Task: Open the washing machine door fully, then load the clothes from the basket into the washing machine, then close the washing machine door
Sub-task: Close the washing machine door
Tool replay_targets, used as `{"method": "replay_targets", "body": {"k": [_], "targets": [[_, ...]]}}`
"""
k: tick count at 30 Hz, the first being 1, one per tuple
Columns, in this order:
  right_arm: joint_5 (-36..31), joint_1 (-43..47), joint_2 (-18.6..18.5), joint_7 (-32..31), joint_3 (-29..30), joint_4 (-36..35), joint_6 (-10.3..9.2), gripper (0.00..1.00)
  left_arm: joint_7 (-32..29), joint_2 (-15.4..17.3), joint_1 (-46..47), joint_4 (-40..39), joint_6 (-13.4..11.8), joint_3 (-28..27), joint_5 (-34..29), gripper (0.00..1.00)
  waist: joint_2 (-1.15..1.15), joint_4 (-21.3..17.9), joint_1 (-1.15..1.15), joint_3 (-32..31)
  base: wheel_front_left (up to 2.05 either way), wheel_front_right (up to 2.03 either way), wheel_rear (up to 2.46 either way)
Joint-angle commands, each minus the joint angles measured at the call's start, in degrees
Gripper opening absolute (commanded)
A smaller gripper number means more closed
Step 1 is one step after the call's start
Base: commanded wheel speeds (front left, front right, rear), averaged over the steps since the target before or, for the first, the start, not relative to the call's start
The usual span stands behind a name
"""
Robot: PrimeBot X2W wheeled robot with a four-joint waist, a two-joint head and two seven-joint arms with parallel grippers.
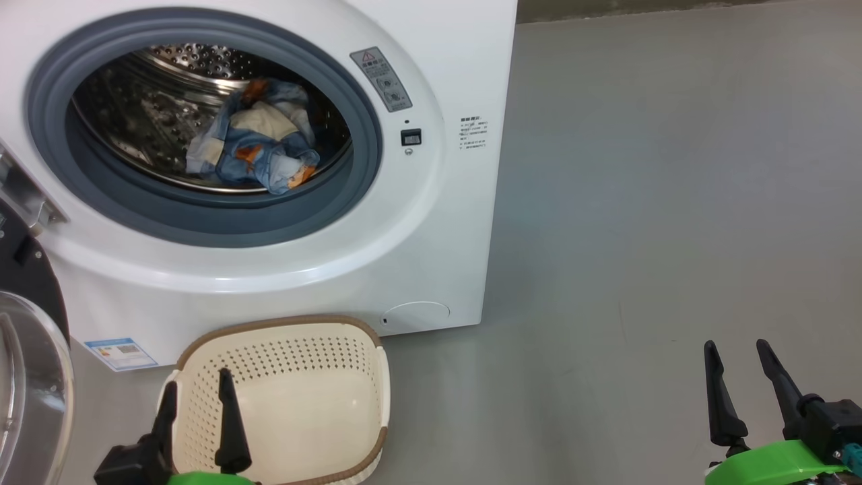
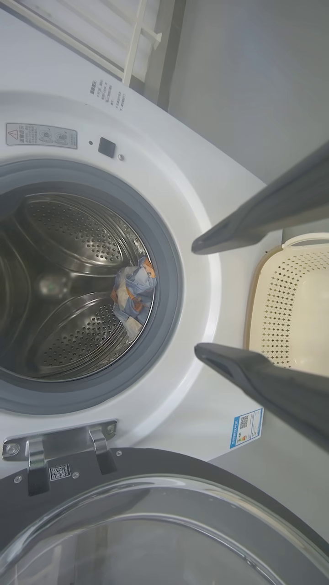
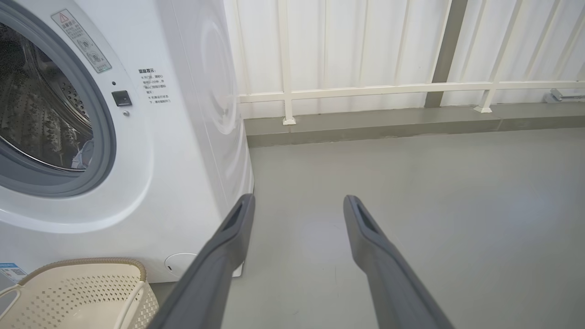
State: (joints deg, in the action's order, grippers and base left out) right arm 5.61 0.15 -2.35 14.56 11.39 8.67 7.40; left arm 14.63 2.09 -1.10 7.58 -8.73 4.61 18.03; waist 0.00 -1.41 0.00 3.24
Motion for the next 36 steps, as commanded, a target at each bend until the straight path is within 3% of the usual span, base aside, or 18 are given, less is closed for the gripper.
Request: {"method": "replay_targets", "body": {"k": [1,21,36], "targets": [[-0.1,0.2,-0.5,0.4,-1.7,-1.6,0.09,1.0,0.4,0.8,0.5,-1.2,0.2,-1.4,-0.8,1.0,0.0,0.1,0.0,-0.1,0.0,0.0,0.0],[0.1,-0.2,-0.5,0.4,-1.6,-1.5,0.09,1.0,0.4,0.8,1.2,-0.5,-0.5,-1.1,-1.6,1.0,0.0,-0.9,0.0,0.7,-0.08,0.08,0.0],[0.4,-1.0,-0.5,0.4,-1.5,-1.3,0.09,1.0,0.4,0.8,1.9,-1.0,-0.9,-1.3,-1.0,1.0,0.0,-0.9,0.0,2.0,-1.46,1.46,0.0]]}}
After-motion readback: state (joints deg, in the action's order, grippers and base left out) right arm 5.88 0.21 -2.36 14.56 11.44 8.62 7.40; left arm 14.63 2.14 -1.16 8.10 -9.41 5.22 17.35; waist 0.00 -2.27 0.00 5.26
